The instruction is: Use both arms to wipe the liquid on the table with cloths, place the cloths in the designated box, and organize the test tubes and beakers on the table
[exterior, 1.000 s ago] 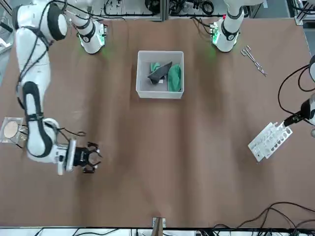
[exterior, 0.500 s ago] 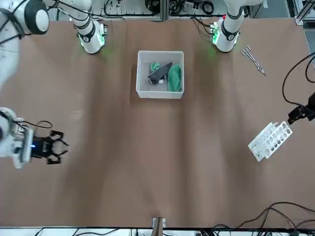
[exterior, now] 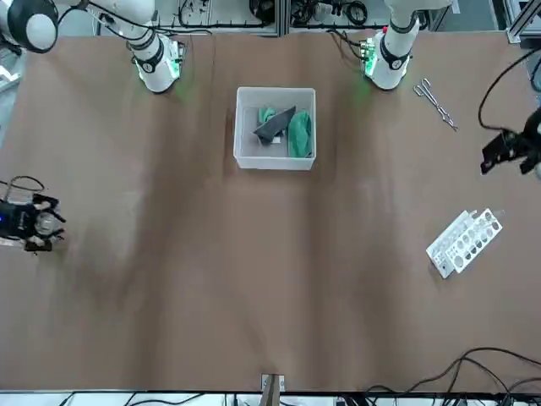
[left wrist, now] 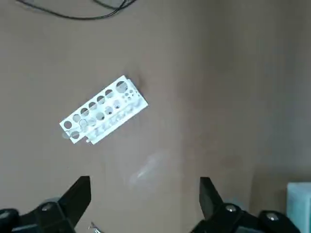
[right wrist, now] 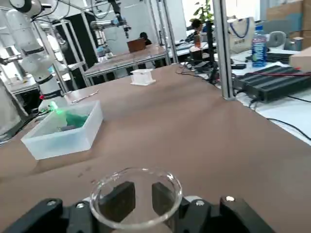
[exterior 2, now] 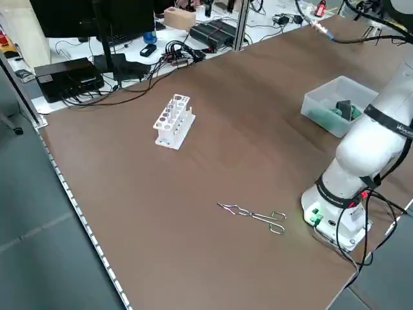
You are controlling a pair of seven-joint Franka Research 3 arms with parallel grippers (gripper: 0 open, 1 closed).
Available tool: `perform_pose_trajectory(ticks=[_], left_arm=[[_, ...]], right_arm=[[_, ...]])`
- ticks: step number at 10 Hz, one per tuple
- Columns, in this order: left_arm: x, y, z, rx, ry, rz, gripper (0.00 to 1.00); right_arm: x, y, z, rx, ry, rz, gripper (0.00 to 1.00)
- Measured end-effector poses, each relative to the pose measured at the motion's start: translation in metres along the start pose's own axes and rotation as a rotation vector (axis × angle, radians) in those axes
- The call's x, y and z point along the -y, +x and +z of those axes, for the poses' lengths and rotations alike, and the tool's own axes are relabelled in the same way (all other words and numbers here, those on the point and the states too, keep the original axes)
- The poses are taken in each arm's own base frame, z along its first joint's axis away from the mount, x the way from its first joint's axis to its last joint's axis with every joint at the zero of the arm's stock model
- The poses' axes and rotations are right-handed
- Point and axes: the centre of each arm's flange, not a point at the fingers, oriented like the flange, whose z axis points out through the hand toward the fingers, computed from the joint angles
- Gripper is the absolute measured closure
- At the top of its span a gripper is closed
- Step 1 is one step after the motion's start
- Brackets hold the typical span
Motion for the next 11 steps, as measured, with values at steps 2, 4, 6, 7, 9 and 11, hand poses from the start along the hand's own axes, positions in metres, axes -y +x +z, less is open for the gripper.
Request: perform_pose_trajectory(ticks=[2, 4, 6, 7, 9, 11], left_arm=[[-0.022, -0.007, -0.014, 0.033, -0.003, -0.027, 0.04], [-0.037, -0.008, -0.013, 0.045, -0.013, -0.028, 0.03], [-0.040, -0.008, -0.009, 0.054, -0.040, -0.031, 0.03], [-0.040, -0.008, -0.006, 0.060, -0.042, -0.031, 0.03], [-0.041, -0.009, -0.003, 0.066, -0.043, -0.030, 0.03], [-0.041, -0.008, -0.003, 0.066, -0.043, -0.030, 0.03]], right_arm=[[0.024, -0.023, -0.057, -0.014, -0.088, 0.021, 0.74], [0.047, -0.047, -0.103, -0.029, -0.163, 0.019, 0.74], [0.052, -0.068, -0.121, -0.032, -0.198, 0.027, 0.74], [0.049, -0.077, -0.122, -0.028, -0.207, 0.032, 0.73], [0.043, -0.100, -0.129, -0.009, -0.252, 0.047, 0.72], [0.040, -0.119, -0.134, 0.007, -0.287, 0.040, 0.71]])
